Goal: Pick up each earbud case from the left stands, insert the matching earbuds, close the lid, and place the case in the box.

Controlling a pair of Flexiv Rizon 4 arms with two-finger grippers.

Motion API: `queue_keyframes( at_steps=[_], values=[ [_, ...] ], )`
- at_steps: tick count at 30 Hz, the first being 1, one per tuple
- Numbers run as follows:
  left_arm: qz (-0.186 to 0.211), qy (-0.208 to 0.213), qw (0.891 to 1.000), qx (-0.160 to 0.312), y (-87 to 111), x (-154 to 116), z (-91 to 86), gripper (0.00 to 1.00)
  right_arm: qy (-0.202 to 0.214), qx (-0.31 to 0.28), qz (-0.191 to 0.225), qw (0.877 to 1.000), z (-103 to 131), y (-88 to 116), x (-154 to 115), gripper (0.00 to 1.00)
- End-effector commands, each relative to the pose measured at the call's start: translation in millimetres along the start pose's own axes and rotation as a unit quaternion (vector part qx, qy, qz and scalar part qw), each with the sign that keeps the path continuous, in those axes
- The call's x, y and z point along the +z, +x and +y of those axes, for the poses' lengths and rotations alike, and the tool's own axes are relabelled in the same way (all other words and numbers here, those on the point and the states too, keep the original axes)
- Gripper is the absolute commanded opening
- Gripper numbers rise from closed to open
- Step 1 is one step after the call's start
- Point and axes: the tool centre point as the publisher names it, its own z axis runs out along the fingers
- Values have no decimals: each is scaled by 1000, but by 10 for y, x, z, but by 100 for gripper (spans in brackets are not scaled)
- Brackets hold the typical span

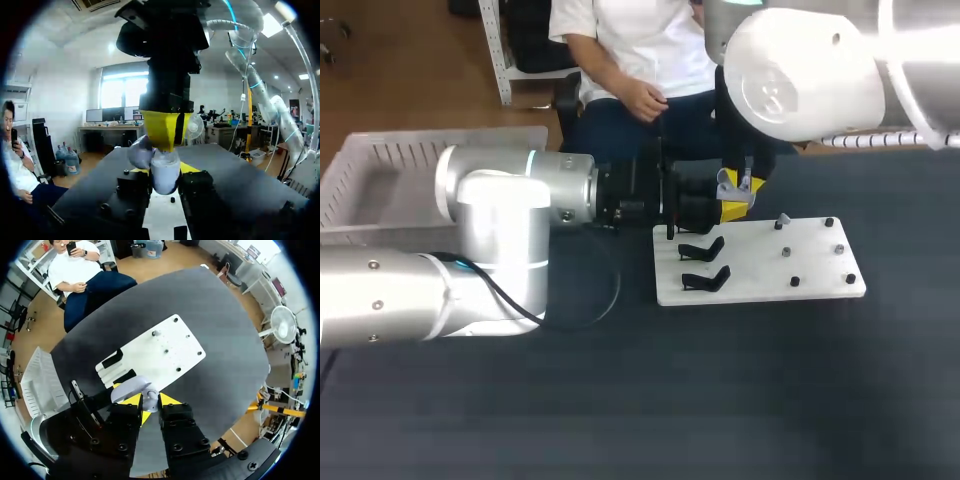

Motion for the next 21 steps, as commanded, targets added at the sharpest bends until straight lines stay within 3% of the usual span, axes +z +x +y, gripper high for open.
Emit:
queue_keyframes(
  at_steps=[1, 21],
  values=[
    [-2, -3, 1000, 2, 7, -4, -12, 0, 2, -1, 3, 1000, 14, -7, 17, 0],
    [-2, -3, 1000, 2, 7, -4, -12, 0, 5, 0, 9, 1000, 24, -1, 75, 0]
  ],
)
